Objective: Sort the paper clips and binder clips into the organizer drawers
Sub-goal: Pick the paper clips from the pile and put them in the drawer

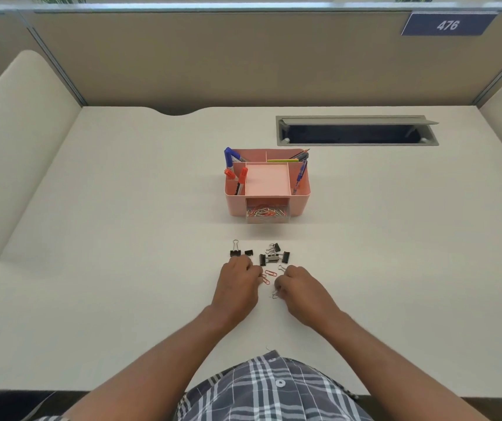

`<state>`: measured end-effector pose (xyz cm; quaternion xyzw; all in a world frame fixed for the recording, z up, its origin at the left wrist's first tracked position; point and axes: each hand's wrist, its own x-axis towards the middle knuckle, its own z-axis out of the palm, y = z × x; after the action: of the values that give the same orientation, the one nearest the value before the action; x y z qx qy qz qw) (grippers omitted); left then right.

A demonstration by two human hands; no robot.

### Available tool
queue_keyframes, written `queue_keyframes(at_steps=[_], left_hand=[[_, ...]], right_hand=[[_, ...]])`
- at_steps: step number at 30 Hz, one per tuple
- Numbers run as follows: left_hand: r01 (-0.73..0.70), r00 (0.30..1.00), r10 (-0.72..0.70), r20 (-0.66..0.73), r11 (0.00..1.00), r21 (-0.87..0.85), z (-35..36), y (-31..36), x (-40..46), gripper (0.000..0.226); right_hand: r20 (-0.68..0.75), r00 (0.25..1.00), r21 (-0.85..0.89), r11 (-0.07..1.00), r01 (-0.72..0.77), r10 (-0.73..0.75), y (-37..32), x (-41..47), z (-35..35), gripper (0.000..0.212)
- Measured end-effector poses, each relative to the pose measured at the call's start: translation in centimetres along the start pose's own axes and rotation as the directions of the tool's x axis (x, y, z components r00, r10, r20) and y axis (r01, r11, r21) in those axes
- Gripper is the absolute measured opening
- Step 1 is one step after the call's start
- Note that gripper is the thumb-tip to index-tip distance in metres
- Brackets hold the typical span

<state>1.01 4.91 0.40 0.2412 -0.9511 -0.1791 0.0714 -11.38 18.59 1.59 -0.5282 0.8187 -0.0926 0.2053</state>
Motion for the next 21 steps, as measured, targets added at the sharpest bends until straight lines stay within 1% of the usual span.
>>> queue_keyframes(at_steps=[3,6,11,14,16,18,21], left_hand=[[0.028,0.999,-0.029,0.036,0.999,0.015,0.1,0.1,0.2,0.008],[0.035,0.998,-0.036,0.043,0.999,0.024,0.0,0.3,0.1,0.008],[0.037,0.999,-0.037,0.008,0.999,0.031,-0.1,0.5,-0.2,0.007],[0.049,0.998,-0.051,-0.048,0.998,-0.027,-0.7,0.4,-0.4,0.01],[0.05,0.995,-0.056,-0.081,0.996,-0.071,-1.5,0.4,0.1,0.011],[0.048,0.99,-0.061,-0.125,0.993,-0.107,-2.7,0.5,1.4,0.012],[0.027,0.973,-0.055,-0.224,0.992,-0.126,-4.9,1.0,4.4,0.016]], right_hand=[[0.0,1.0,0.012,1.0,-0.021,0.021,-0.3,0.6,0.1,0.013],[-0.001,0.999,0.047,0.998,-0.04,0.04,-0.7,0.9,0.1,0.013],[-0.011,0.999,0.032,0.999,-0.03,0.03,-0.9,0.9,0.4,0.014],[-0.027,0.999,0.08,0.996,-0.031,0.033,-0.9,0.7,-0.2,0.01],[-0.077,0.995,0.164,0.985,-0.055,0.069,-0.9,1.0,-1.4,0.012],[-0.173,0.979,0.239,0.969,-0.068,0.112,-1.0,1.9,-3.2,0.012],[-0.342,0.931,0.267,0.963,-0.034,0.128,-1.2,4.0,-6.3,0.013]])
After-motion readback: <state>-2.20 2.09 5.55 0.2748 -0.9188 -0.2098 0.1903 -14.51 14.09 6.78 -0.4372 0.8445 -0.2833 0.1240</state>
